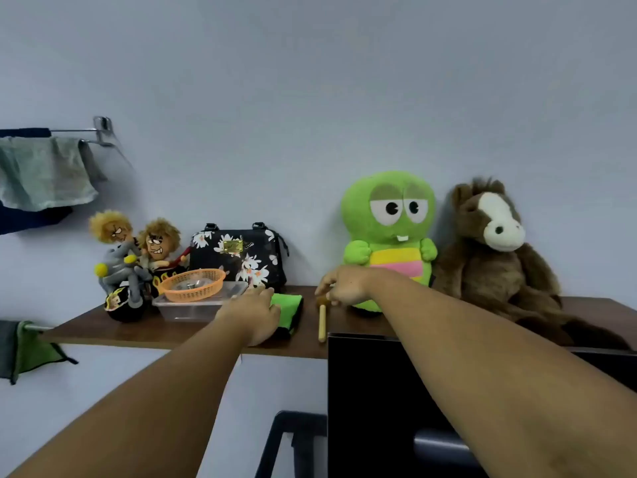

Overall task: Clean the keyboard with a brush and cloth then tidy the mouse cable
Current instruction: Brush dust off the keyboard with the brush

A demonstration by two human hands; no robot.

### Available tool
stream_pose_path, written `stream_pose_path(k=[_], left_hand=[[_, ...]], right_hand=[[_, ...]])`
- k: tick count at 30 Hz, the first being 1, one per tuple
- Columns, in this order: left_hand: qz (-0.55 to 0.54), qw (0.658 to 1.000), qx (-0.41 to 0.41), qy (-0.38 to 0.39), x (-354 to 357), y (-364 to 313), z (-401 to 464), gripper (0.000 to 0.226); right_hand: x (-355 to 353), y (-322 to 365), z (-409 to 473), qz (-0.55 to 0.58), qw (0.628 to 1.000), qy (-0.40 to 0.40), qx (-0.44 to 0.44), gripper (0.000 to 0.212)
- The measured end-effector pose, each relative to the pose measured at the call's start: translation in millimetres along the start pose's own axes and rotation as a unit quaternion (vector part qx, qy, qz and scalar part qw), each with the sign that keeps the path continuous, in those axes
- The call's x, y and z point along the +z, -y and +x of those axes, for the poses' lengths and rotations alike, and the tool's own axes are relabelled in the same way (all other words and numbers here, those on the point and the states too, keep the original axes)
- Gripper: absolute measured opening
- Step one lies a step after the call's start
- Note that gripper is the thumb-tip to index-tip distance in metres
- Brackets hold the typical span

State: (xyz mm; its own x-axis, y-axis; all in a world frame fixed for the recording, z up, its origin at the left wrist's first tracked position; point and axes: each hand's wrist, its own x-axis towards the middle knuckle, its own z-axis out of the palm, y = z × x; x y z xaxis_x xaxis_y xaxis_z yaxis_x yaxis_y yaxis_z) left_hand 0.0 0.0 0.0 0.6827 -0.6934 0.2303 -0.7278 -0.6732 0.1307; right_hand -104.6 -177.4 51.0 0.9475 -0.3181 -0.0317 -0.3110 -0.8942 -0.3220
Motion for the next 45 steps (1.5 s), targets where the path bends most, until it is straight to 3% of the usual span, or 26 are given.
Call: stream_pose_path(k=[8,15,20,26,36,45], left_hand=[[-0.035,0.999,0.030,0.025,45.5,37.2,3.3,0.057],[-0.059,0.997,0.050,0.007,58.8,44.6,2.9,0.056],[-0.040,0.998,0.058,-0.002,57.7,44.8,3.3,0.056],[-0.032,0.996,0.072,-0.040,50.7,35.5,-6.0,0.056],[-0.029,0.980,0.115,-0.157,28.0,3.0,-33.6,0.065],[-0.072,0.960,0.171,-0.209,40.5,-65.4,-106.5,0.062]], right_hand=[[26.6,9.8,31.1,-0.088,0.988,0.125,0.019,0.050],[33.9,4.5,38.5,-0.112,0.990,0.088,0.017,0.038],[37.0,3.1,32.0,-0.075,0.997,0.016,0.003,0.027],[38.9,1.4,11.9,-0.028,0.989,-0.133,-0.051,0.020],[33.8,-8.2,-63.3,0.023,0.892,-0.428,-0.141,0.010],[60.7,-48.3,-170.8,0.119,0.843,-0.483,-0.203,0.017]])
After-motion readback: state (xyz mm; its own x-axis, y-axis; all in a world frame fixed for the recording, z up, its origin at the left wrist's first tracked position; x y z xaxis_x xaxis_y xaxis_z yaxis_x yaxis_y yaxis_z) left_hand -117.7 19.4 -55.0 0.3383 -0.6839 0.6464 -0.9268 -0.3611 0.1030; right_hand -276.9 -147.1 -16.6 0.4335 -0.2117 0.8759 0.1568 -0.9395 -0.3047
